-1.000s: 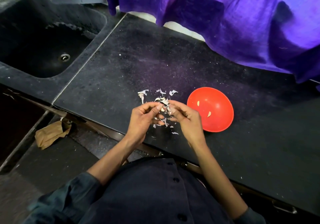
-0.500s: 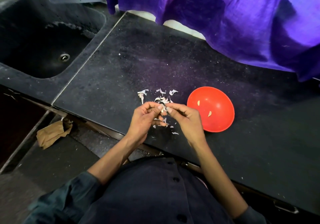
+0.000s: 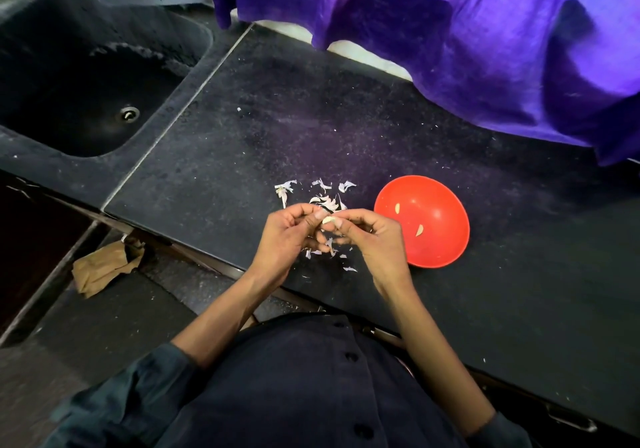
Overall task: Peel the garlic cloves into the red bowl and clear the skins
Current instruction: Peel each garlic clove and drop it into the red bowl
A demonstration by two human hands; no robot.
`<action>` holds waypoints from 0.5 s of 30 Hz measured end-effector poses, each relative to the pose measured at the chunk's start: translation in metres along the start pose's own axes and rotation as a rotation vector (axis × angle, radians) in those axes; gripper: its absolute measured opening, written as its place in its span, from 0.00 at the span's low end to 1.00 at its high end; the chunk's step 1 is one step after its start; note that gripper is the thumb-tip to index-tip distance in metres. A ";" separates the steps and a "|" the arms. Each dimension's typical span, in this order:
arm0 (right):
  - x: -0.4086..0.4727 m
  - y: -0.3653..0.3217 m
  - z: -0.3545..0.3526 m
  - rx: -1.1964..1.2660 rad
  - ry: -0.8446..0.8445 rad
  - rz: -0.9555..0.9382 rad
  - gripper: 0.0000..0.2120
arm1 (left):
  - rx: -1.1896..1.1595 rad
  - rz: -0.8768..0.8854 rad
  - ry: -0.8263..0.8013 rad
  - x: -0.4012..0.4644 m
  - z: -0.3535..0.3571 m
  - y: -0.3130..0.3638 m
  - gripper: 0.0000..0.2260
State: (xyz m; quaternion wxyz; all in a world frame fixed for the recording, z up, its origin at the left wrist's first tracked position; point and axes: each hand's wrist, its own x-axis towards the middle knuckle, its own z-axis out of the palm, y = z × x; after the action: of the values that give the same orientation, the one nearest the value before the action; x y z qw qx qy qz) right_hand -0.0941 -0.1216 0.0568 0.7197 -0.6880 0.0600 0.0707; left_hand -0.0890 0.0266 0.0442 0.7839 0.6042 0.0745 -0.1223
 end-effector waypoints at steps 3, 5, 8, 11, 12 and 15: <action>0.002 0.000 0.000 -0.020 0.043 -0.020 0.05 | 0.023 0.023 0.002 0.000 0.002 0.004 0.06; 0.003 0.000 0.001 -0.040 0.070 -0.028 0.04 | 0.056 0.032 0.009 0.000 0.002 0.005 0.07; 0.005 0.002 -0.001 -0.072 0.128 -0.037 0.04 | 0.199 0.080 0.032 0.000 0.000 0.004 0.07; 0.007 0.003 -0.001 -0.098 0.157 -0.036 0.03 | 0.419 0.150 0.076 0.001 0.001 0.003 0.05; 0.007 0.003 -0.001 -0.106 0.160 -0.038 0.03 | 0.509 0.180 0.094 0.001 0.002 0.004 0.05; 0.007 0.003 -0.001 -0.142 0.177 -0.051 0.02 | 0.645 0.268 0.112 -0.001 0.006 0.008 0.05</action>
State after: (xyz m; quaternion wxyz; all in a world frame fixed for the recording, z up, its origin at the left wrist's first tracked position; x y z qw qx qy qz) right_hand -0.0876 -0.1225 0.0526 0.6626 -0.7422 0.1009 -0.0046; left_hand -0.0876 0.0234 0.0536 0.5567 0.8307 -0.0052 -0.0021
